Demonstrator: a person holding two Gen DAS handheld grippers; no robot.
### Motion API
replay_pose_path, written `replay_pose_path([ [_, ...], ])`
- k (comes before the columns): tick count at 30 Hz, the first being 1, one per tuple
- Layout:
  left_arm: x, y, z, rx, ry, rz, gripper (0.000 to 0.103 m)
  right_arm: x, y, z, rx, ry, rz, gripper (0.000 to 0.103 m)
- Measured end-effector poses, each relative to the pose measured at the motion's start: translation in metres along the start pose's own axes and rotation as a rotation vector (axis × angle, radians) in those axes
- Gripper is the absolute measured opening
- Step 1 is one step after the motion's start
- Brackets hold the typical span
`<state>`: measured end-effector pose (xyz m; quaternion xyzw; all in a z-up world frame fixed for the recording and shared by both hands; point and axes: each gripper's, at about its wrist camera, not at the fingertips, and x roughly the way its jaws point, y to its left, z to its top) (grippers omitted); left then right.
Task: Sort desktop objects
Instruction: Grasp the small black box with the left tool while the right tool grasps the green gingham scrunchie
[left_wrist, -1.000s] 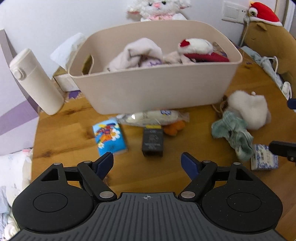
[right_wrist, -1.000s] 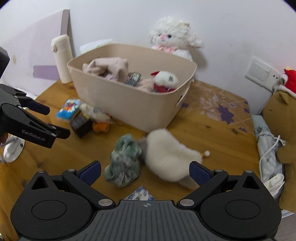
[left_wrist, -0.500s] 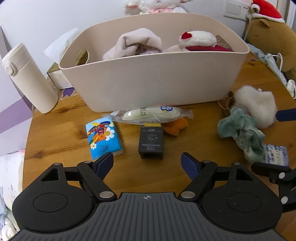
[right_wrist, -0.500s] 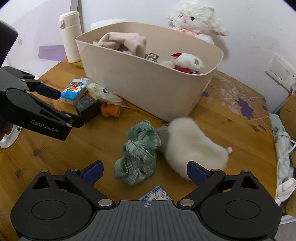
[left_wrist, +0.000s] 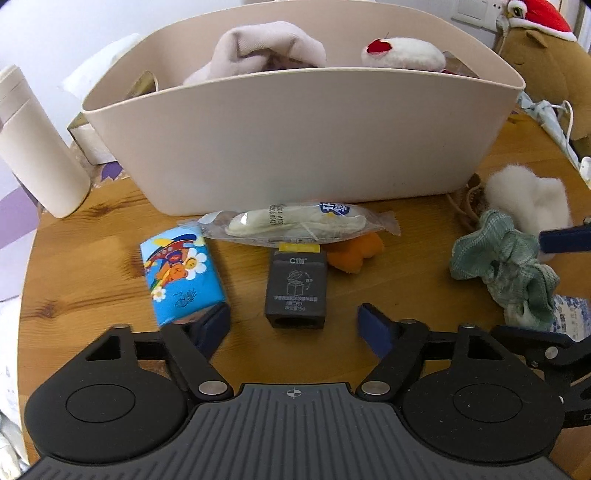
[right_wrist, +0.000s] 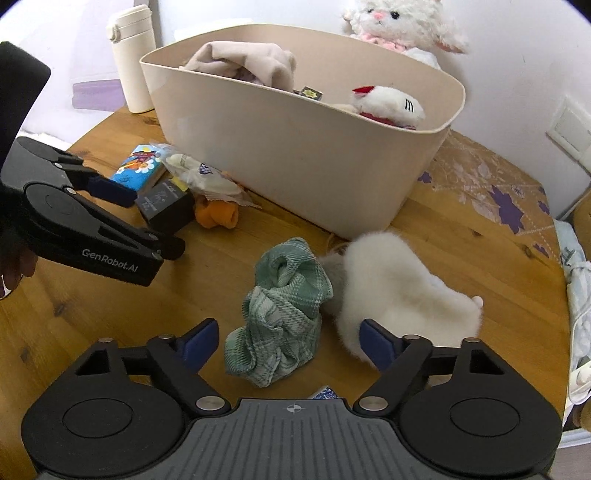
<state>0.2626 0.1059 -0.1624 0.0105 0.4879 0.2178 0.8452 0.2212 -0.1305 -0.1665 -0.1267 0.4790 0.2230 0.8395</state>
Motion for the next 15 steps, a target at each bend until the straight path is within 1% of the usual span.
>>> replay_pose_path([
  [1, 0.001, 0.000, 0.001, -0.002, 0.004, -0.001, 0.070, 0.000, -0.001, 0.000, 0.001, 0.002, 0.005, 0.075],
  [3, 0.002, -0.001, 0.002, 0.001, -0.003, -0.010, 0.064, 0.001, -0.003, 0.000, 0.005, 0.015, 0.027, 0.054],
  [4, 0.001, -0.003, 0.003, 0.011, -0.004, -0.015, 0.058, 0.002, -0.003, 0.000, 0.006, 0.022, 0.033, 0.048],
  [5, 0.001, -0.004, 0.005, 0.022, -0.004, -0.020, 0.047, 0.002, -0.004, 0.000, 0.006, 0.025, 0.032, 0.036],
  [6, 0.000, -0.006, 0.006, 0.034, -0.004, -0.021, 0.040, 0.002, -0.004, -0.001, 0.008, 0.026, 0.031, 0.028],
  [7, 0.000, -0.007, 0.008, 0.042, -0.002, -0.018, 0.032, 0.001, -0.006, -0.001, 0.014, 0.022, 0.032, 0.028],
  [9, 0.000, -0.008, 0.009, 0.047, 0.012, -0.009, 0.032, -0.002, -0.008, -0.002, 0.025, 0.014, 0.037, 0.023],
  [12, -0.002, -0.008, 0.008, 0.053, 0.017, -0.002, 0.032, -0.008, -0.009, -0.004, 0.022, 0.003, 0.037, 0.021],
  [15, -0.004, -0.008, 0.005, 0.066, 0.020, 0.005, 0.032, -0.015, -0.010, -0.006, 0.021, -0.012, 0.039, 0.021],
])
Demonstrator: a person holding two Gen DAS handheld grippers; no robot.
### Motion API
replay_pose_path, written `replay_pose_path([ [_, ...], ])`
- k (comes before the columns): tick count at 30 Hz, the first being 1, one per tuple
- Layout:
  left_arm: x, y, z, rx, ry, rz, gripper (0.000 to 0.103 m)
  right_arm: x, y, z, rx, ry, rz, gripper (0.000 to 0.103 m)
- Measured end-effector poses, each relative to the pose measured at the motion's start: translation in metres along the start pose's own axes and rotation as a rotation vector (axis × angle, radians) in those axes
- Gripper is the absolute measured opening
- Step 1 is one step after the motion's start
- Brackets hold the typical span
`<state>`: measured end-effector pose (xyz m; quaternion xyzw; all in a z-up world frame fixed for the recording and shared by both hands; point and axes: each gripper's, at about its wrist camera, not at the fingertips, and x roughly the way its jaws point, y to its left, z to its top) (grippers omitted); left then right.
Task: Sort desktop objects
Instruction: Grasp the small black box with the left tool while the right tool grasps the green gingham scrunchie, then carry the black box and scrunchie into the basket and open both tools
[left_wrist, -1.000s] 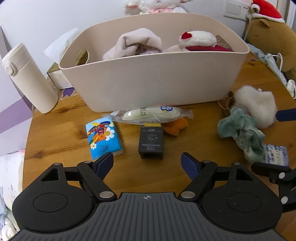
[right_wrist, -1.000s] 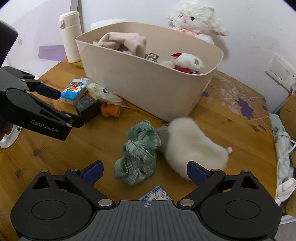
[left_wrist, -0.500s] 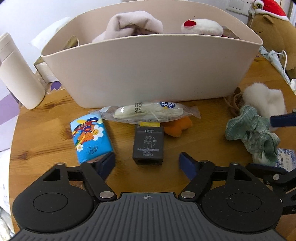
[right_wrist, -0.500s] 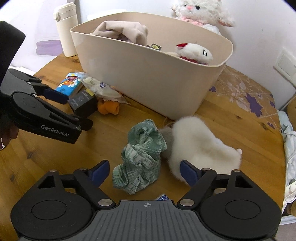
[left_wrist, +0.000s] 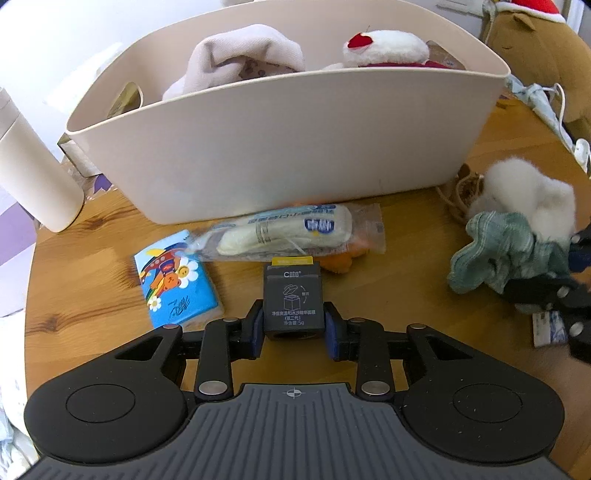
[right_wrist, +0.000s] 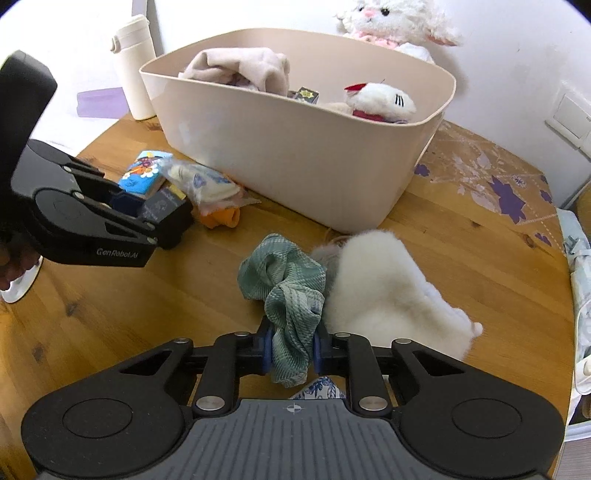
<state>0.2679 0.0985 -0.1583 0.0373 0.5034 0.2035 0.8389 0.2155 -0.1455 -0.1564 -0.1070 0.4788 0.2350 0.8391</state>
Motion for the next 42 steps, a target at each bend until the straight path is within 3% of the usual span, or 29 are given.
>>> replay_pose_path([
  [13, -0.032, -0.005, -0.019, 0.002, -0.038, 0.002, 0.032, -0.032, 0.003, 0.000, -0.026, -0.076, 0.026, 0.018],
  [24, -0.064, 0.009, -0.013, -0.062, -0.065, 0.015, 0.032, -0.074, -0.002, 0.001, -0.084, -0.156, 0.009, 0.018],
  [42, -0.131, 0.025, 0.016, -0.001, -0.250, 0.039, 0.032, -0.132, -0.020, 0.041, -0.119, -0.320, -0.054, 0.018],
])
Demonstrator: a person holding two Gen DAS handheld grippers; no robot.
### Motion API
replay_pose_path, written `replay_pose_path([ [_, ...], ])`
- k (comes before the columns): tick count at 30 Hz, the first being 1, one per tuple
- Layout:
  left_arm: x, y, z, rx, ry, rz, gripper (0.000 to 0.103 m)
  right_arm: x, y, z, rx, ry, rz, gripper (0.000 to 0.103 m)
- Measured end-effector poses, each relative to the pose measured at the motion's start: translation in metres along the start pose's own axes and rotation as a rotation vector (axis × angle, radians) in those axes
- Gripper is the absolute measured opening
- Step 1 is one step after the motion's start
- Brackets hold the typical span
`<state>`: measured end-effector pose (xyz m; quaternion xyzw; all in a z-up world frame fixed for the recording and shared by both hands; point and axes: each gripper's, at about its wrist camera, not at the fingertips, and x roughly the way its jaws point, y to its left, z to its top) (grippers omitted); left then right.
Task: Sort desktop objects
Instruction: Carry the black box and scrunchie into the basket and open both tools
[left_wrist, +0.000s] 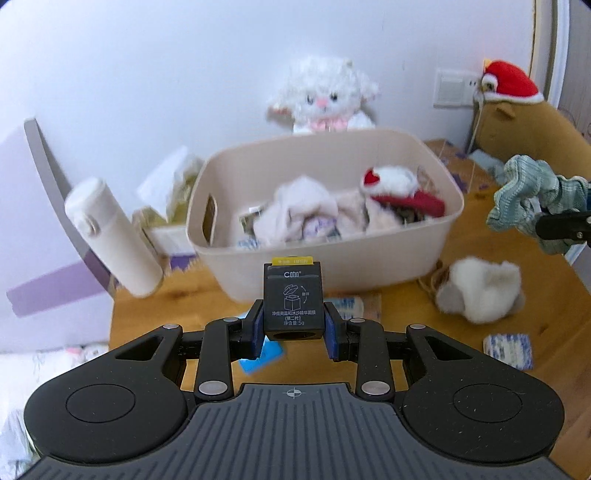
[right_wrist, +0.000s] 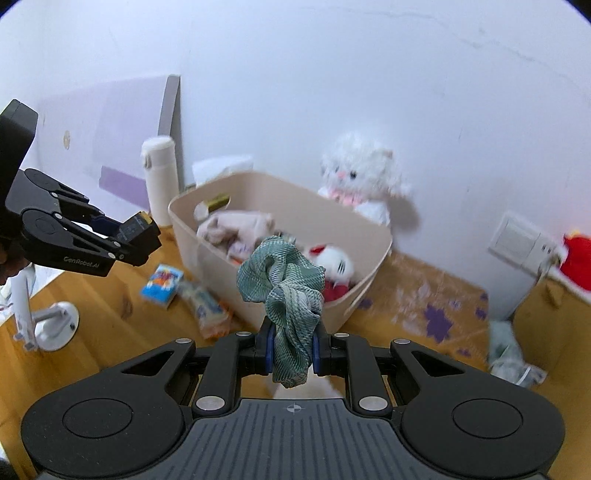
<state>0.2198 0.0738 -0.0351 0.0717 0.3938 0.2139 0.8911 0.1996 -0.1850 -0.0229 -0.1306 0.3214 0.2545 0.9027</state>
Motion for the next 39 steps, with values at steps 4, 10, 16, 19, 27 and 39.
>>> replay_pose_path([
  [4, -0.003, 0.006, 0.018, 0.003, -0.036, 0.025, 0.032, -0.004, -0.005, 0.016, -0.033, -0.036, -0.025, 0.018],
  [10, 0.002, 0.018, 0.049, -0.020, -0.075, 0.043, 0.032, 0.001, -0.012, 0.037, -0.076, -0.060, -0.043, 0.018],
  [16, 0.017, 0.031, 0.080, -0.006, -0.099, 0.065, 0.032, 0.018, -0.016, 0.061, -0.145, -0.069, -0.058, 0.018],
  [19, 0.029, 0.036, 0.092, 0.003, -0.092, 0.066, 0.032, 0.031, -0.018, 0.072, -0.157, -0.058, -0.058, 0.018],
  [27, 0.072, 0.030, 0.110, 0.028, -0.028, 0.044, 0.032, 0.082, -0.026, 0.098, -0.127, -0.011, -0.052, 0.018],
  [39, 0.124, 0.004, 0.108, 0.038, 0.098, 0.017, 0.032, 0.142, -0.022, 0.088, -0.002, 0.126, 0.012, 0.020],
])
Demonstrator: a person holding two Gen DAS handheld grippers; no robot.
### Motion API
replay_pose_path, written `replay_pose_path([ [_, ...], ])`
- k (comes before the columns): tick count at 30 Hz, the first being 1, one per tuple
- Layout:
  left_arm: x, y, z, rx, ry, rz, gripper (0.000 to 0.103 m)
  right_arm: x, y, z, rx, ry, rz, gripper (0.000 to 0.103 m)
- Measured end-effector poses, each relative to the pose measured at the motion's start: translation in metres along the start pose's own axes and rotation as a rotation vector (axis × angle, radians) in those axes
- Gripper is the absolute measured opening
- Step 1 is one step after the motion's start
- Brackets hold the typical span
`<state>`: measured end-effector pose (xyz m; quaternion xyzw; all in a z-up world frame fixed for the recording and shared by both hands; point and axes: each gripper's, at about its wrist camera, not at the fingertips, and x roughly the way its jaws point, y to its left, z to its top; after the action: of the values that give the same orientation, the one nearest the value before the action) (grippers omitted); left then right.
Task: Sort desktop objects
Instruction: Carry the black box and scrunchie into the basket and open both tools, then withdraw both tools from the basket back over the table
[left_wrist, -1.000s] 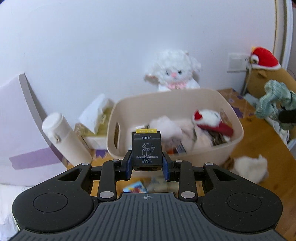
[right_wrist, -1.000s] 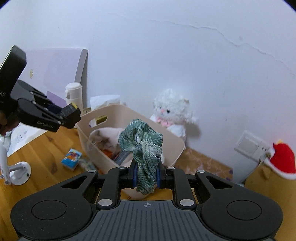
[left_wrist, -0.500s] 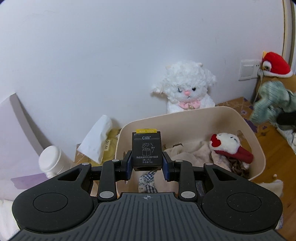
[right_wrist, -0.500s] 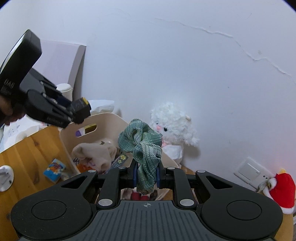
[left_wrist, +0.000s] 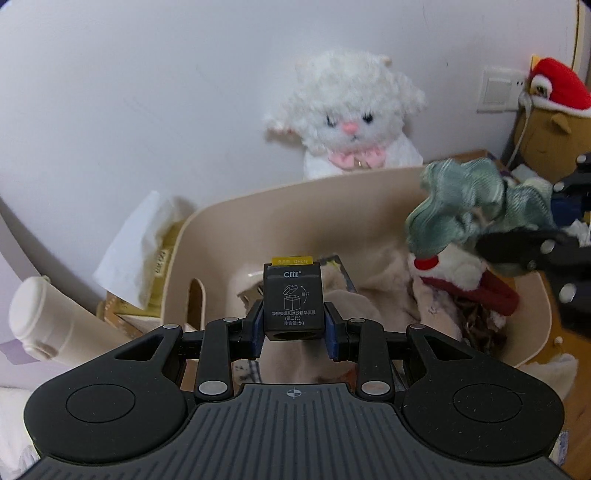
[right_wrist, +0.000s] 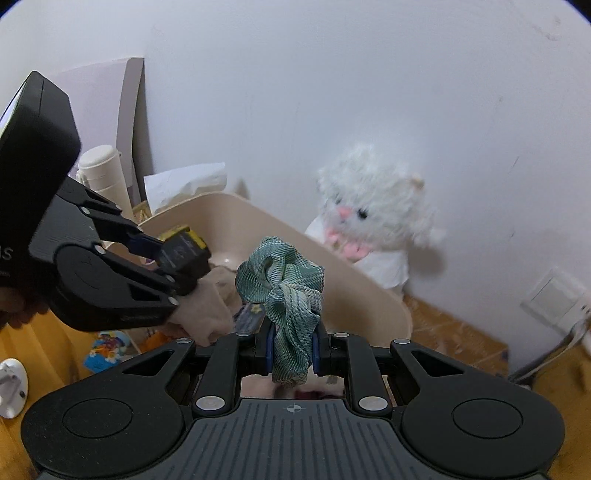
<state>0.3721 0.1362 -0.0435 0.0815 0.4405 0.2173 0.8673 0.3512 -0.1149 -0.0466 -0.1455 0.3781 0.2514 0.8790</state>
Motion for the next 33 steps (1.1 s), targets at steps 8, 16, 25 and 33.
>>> replay_pose_path([
  [8, 0.006, -0.001, 0.003, -0.040, 0.040, -0.015, 0.060, 0.011, 0.009, -0.008, -0.022, 0.041, -0.016, 0.057],
  [16, -0.003, -0.008, -0.006, 0.025, 0.065, 0.026, 0.080, -0.003, 0.011, -0.018, -0.072, 0.014, -0.045, 0.086],
  [25, -0.021, 0.002, -0.017, -0.007, 0.043, 0.021, 0.081, -0.032, 0.000, -0.029, -0.026, -0.022, -0.065, 0.103],
  [33, -0.029, 0.028, -0.032, -0.011, 0.044, 0.057, 0.084, -0.058, -0.012, -0.060, 0.031, -0.003, -0.058, 0.103],
])
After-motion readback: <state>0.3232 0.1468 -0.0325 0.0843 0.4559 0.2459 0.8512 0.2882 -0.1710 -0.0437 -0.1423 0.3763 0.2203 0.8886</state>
